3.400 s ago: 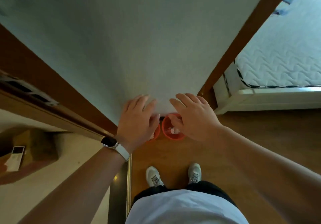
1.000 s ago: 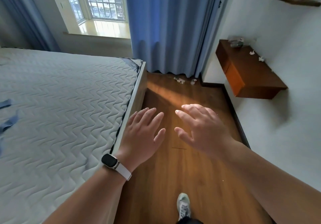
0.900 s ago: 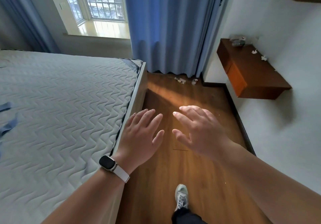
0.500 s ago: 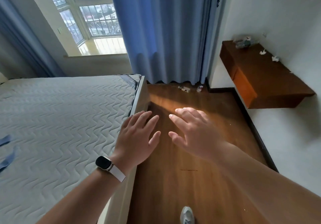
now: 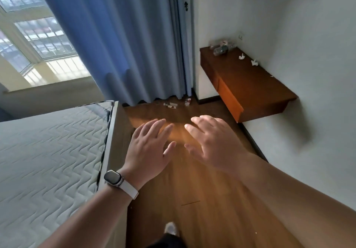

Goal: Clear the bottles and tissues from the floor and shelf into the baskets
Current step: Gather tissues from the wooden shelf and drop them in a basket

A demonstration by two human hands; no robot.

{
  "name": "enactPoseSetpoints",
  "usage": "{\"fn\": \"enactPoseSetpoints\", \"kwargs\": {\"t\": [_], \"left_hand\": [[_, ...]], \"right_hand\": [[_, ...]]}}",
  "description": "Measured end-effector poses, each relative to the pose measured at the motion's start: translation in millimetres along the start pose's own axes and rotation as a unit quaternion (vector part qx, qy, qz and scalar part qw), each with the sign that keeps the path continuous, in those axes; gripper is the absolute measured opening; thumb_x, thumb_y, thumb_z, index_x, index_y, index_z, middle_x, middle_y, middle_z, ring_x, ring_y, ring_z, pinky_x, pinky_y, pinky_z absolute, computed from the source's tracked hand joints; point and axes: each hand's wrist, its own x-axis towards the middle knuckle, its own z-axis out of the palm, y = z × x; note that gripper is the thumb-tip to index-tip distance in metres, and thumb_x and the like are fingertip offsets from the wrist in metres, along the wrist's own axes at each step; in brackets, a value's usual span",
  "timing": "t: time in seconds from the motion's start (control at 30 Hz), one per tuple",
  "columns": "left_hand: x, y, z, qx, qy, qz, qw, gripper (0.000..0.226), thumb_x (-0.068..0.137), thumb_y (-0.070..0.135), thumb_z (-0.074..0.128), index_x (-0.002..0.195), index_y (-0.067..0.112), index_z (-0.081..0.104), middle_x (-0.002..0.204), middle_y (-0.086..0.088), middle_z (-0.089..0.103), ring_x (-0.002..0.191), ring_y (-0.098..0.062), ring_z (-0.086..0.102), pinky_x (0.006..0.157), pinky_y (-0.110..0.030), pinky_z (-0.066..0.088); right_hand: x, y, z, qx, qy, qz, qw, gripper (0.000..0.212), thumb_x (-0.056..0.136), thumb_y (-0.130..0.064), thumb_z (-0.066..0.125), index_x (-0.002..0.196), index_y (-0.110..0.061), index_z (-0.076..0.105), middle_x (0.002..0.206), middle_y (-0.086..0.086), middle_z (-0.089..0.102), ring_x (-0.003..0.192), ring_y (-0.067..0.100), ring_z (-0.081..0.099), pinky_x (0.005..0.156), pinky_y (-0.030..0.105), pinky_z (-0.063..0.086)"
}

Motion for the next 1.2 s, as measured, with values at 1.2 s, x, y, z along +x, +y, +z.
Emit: {"fn": "enactPoseSetpoints", "kwargs": {"t": [1.2], "left_hand": [[489.0,-31.5,275.6,-0.105,-0.049,0.111,0.987,0.046,0.097,0.048,0.045,0.134,0.023,0.055,0.138,0.000,0.055,0.131,-0.021,0.039,0.108,-0.038,0.024]], "right_hand": [[262.3,390.9,111.3,-0.050,-0.076,0.203,0.975,0.054,0.097,-0.057,0.034,0.131,-0.022,0.055,0.135,0.003,0.055,0.126,0.025,0.048,0.100,0.039,0.036]]}}
